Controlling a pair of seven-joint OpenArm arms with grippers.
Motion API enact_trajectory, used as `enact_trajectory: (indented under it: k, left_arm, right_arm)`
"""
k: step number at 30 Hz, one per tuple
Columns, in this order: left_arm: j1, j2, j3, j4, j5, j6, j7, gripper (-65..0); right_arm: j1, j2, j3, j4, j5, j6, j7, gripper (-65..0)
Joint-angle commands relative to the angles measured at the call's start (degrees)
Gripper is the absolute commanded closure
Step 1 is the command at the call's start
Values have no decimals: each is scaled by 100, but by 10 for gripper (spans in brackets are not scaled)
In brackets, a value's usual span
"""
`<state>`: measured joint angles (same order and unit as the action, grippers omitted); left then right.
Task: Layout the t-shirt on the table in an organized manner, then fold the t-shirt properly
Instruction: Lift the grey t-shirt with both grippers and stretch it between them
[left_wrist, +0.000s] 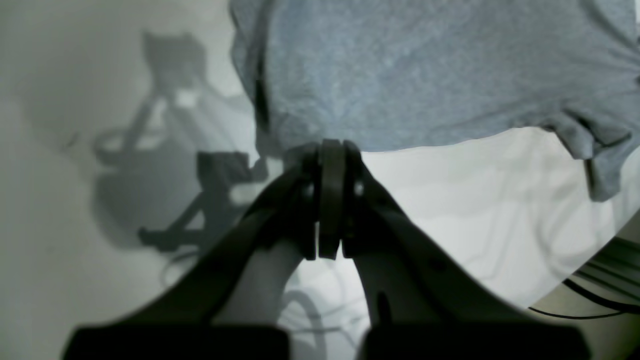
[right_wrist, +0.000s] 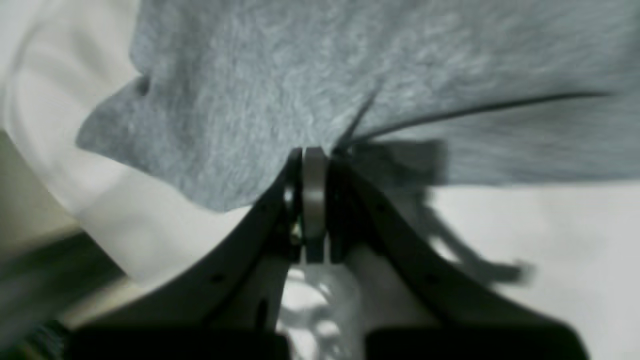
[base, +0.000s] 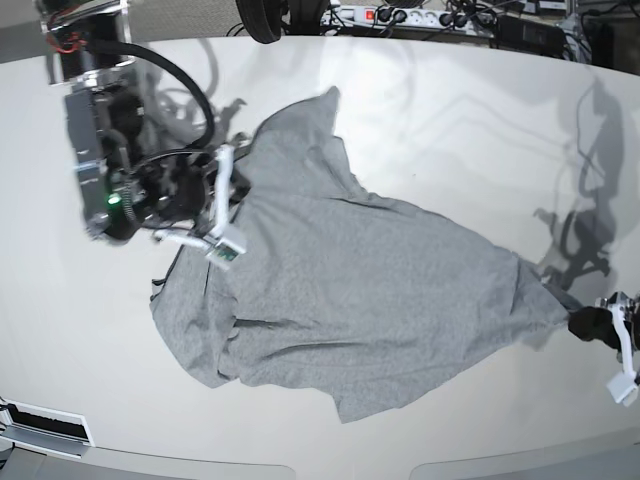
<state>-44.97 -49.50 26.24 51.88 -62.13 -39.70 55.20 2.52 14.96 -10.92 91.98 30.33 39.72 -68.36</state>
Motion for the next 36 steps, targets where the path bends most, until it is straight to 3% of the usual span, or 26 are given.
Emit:
enact_trajectory:
  k: [1,5,8,11,20,22,25,27,28,31,36]
  left_arm:
    - [-282,-197,-142,61,-199,-30,-63,0]
    - [-568,-358,-247,61,-1384,-30,664,0]
    - [-627,-389,-249,61,-2287,-30,1438,0]
    - [-380,-330,-247,61,-2287,-30,1823,0]
    - [789,120,-247,61,-2287,-30,1908,0]
    - [791,199,-247,61,-2203,-30,1537,0]
    - [157,289,-247,61,-898,-30,-72,0]
    - [-774,352,-247,61,-48,-30,-1093,0]
    - [-1349,387,-247,61,212,-30,-1368,0]
    - [-3003,529,-247,61,708,63,-1532,0]
    - [-3003,861,-197,48,678,127,-1071,0]
  right_arm:
    - [94,219,109,365,140,28,-50,0]
    - [96,973,540,1305,629,28,-92,0]
    - [94,1329,1038,1628,1178,28,-96,0]
    - [15,1438,1246,1547,1370,28,-138,0]
    - [-166,1491,1198,1128,1611,28,-31,0]
    - [-59,1491,1198,1128,1443,28,273,0]
    - [564,1545,1198,1128,450,28,1377,0]
    - [1355,1735,1198,1128,-50,-299,1956,0]
    - [1869,1840,1198,1128,-173,-509,1987,0]
    - [3434,2146,1198,1113,-144,-920,1709,0]
    - [4833,2551,1198,520,807,-708,1300,0]
